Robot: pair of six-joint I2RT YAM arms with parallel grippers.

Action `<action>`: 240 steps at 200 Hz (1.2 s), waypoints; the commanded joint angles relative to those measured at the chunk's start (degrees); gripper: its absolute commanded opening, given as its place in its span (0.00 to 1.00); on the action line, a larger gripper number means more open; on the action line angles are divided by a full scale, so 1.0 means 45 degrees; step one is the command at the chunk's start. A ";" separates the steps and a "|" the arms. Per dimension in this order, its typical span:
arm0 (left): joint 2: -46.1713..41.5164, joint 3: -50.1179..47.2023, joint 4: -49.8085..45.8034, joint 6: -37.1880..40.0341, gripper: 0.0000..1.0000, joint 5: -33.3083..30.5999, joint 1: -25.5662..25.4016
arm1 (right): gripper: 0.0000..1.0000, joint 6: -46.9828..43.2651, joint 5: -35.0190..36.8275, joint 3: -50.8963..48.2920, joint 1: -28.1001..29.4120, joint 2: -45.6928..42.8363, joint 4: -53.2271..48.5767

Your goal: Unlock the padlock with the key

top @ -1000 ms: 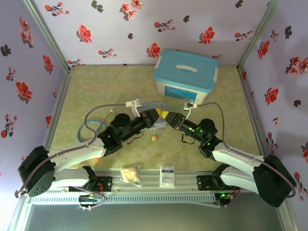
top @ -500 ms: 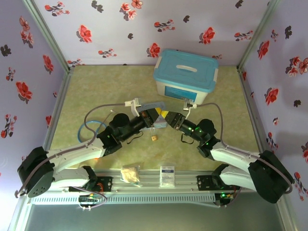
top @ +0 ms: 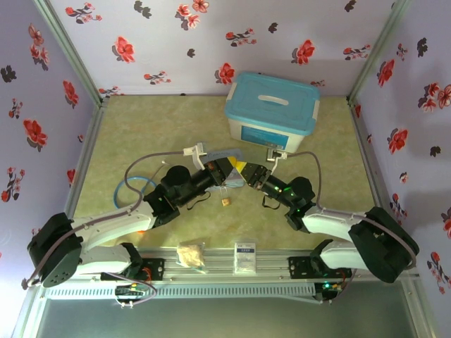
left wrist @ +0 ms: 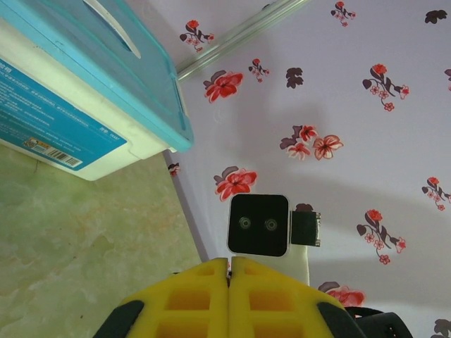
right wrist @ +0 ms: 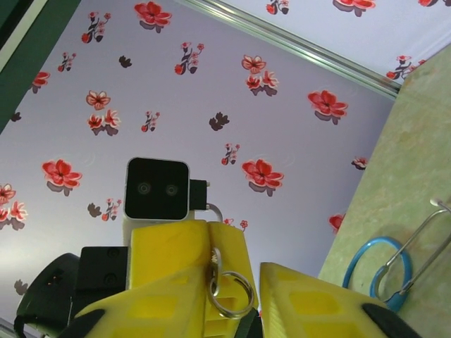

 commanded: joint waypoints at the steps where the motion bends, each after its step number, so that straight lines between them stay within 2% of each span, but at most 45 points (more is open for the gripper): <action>1: -0.0004 -0.0183 0.0724 -0.0138 0.00 0.0171 0.0009 | 0.17 0.0022 -0.0079 -0.0039 -0.0034 0.0053 0.0581; 22: -0.0018 -0.0194 0.0526 -0.0177 0.00 0.0163 0.0034 | 0.07 -0.0119 0.0030 -0.0093 -0.0034 -0.0066 0.0257; 84: -0.0212 -0.0284 0.0156 -0.0169 0.00 -0.0142 0.0093 | 0.00 -0.0408 0.0385 -0.0409 -0.0024 -0.0532 -0.0598; 96: -0.0354 -0.0316 -0.0008 -0.0068 0.14 -0.0313 0.0093 | 0.00 -0.0507 0.0465 -0.0427 -0.0024 -0.0691 -0.0888; 111: -0.0528 -0.0383 -0.0143 -0.0028 0.19 -0.0506 0.0117 | 0.00 -0.0605 0.0592 -0.0465 -0.0024 -0.0926 -0.1298; 128: -0.0658 -0.0412 -0.0224 0.0042 0.33 -0.0600 0.0112 | 0.00 -0.0644 0.0645 -0.0440 -0.0039 -0.1145 -0.1604; 160: -0.0579 -0.0374 -0.0378 0.0184 0.43 -0.0617 0.0110 | 0.00 -0.0636 0.0589 -0.0366 -0.0024 -0.1338 -0.1952; 214: 0.0198 -0.0228 -0.0293 0.0192 0.46 -0.0585 0.0093 | 0.00 -0.0661 0.0399 -0.0122 0.0241 -0.1107 -0.2149; 240: 0.0280 -0.0190 -0.0016 0.0184 0.37 -0.0589 0.0093 | 0.00 -0.0646 0.0298 0.0018 0.0342 -0.0795 -0.1968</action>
